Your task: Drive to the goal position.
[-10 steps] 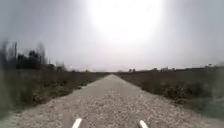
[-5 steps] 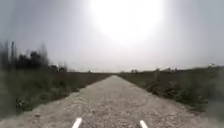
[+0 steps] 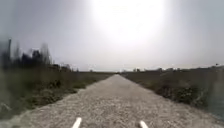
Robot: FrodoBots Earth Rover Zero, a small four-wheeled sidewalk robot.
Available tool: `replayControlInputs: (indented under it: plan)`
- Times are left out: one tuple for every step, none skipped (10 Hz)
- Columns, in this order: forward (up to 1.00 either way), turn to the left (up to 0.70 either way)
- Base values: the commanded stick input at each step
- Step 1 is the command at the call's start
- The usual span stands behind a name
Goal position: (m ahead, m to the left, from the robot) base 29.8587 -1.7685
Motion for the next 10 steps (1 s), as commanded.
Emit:
replayControlInputs:
  plan:
    - [0.7,0.0]
    - [0.7,0.0]
    - [0.7,0.0]
    - [0.7,0.0]
    - [0.7,0.0]
    - [0.7,0.0]
    - [0.7,-0.1]
    - [0.7,-0.29]
    - [0.7,-0.35]
    - [0.7,-0.25]
